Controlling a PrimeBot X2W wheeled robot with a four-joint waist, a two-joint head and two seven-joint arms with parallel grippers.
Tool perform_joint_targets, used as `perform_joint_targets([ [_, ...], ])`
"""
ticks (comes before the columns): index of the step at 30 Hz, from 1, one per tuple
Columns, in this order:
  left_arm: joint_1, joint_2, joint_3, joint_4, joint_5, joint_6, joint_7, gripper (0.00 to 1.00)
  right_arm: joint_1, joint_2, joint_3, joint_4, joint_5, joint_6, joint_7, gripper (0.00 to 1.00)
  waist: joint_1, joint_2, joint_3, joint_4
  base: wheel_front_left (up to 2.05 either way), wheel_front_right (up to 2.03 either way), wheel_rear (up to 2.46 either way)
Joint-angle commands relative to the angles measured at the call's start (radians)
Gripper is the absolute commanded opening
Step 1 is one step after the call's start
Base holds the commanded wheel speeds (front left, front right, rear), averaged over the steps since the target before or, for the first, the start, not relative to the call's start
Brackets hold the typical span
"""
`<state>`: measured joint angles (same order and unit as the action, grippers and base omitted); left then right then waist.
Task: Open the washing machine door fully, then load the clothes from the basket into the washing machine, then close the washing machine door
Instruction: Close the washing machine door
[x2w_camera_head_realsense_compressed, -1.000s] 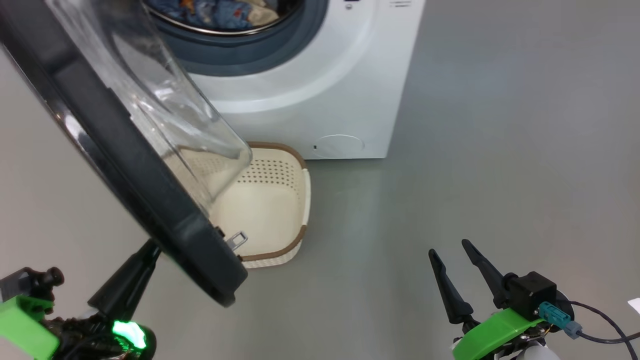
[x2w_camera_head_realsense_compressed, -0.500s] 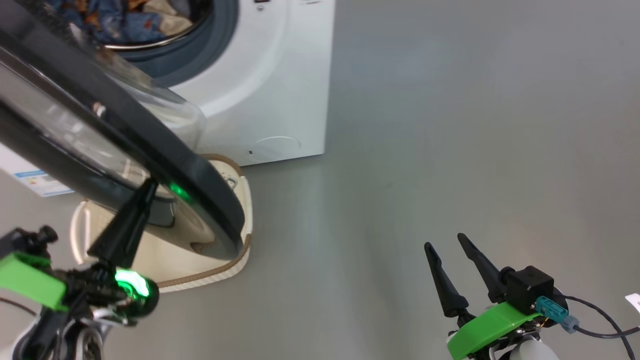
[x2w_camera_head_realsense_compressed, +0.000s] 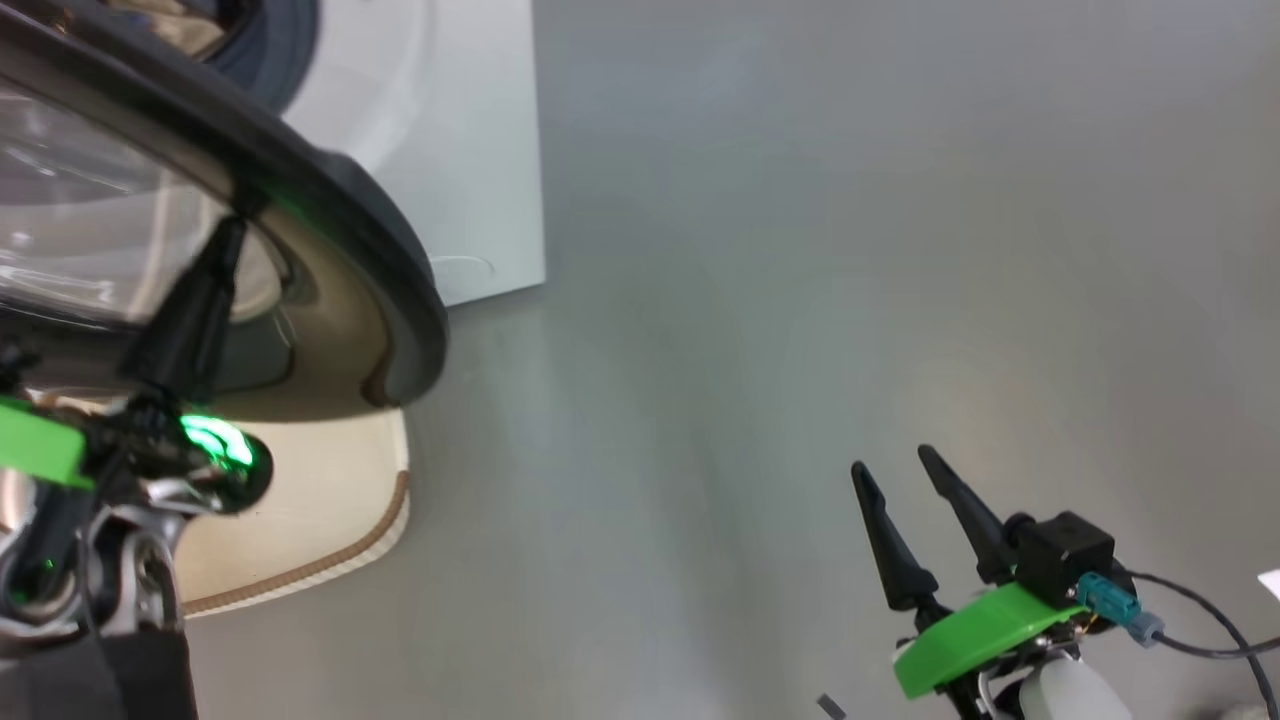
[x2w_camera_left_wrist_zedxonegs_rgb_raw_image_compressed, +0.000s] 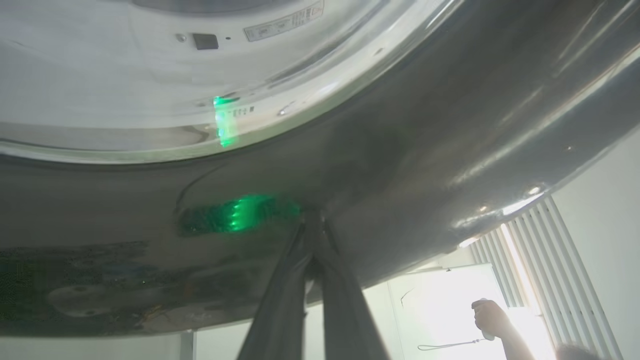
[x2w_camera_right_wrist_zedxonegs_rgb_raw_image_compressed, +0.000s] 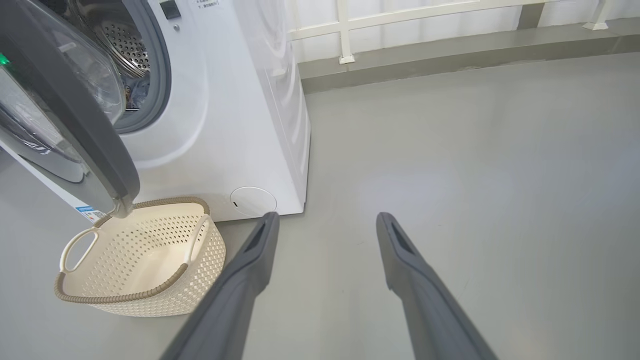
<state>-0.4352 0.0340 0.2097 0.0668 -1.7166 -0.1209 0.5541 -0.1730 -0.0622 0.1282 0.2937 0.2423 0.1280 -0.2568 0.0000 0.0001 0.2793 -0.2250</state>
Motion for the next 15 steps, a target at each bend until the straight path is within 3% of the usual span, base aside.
perform_joint_targets([
  [1, -0.052, 0.016, 0.038, -0.007, 0.008, -0.010, -0.014, 0.00, -0.033, 0.006, 0.021, -0.021, 0.011, 0.003, -0.005, 1.00, 0.0000, -0.0001, 0.024, -0.026, 0.00, 0.00, 0.00],
  [15, -0.079, 0.017, 0.089, 0.044, 0.046, -0.010, -0.045, 0.00, -0.034, 0.010, 0.001, -0.023, 0.010, 0.003, -0.005, 1.00, 0.0000, -0.0001, 0.016, -0.006, 0.00, 0.00, 0.00],
])
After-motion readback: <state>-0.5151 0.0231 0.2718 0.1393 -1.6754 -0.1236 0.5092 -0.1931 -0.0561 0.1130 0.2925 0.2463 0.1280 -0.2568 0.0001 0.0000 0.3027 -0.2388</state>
